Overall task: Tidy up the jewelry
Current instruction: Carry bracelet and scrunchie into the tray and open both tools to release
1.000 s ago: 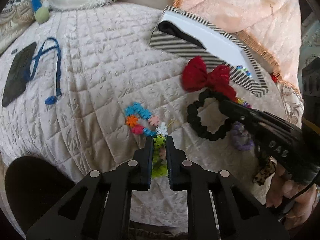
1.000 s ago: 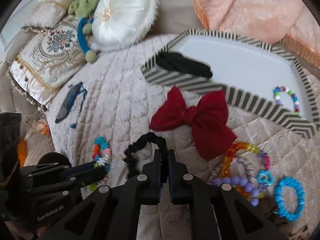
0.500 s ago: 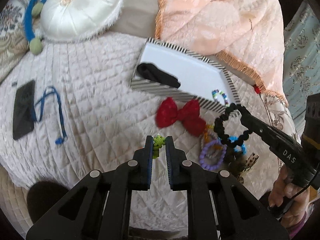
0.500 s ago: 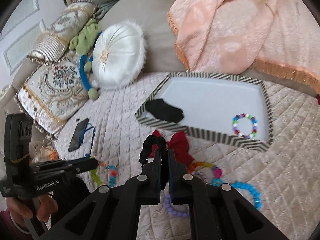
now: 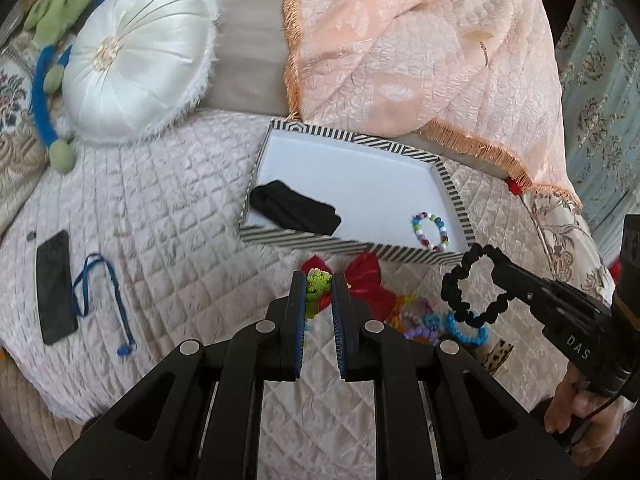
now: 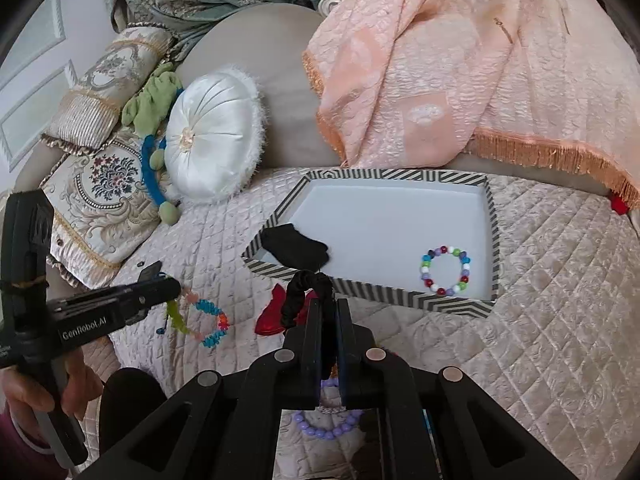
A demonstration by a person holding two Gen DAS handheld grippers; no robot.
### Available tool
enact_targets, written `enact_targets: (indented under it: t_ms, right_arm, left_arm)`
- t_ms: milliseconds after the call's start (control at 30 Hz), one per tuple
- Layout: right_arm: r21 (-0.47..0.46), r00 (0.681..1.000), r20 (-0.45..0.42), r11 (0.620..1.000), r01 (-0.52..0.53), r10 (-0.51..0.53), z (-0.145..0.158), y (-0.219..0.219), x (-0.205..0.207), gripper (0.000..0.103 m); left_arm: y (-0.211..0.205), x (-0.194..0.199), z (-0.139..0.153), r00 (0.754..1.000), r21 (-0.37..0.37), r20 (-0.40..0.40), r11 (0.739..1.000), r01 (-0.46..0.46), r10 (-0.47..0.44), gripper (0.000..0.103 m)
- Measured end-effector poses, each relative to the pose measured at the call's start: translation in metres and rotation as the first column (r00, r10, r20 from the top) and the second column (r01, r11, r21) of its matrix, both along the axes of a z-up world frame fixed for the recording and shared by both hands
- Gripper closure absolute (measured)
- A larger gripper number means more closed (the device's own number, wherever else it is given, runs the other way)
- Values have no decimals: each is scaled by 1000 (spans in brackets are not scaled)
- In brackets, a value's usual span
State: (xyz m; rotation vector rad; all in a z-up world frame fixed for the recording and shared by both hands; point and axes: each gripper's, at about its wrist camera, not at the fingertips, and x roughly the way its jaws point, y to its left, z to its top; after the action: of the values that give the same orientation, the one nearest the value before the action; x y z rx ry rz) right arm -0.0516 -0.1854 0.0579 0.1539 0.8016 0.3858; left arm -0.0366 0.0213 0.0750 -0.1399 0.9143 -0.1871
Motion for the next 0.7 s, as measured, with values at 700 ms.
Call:
enact_targets:
  t_ms: [700]
  right_arm:
    - [-39,997,-21,997,67,-68,2,-44,48,98]
  left_arm:
    - [-36,92,12,999,36,-19,999,30,-29,92]
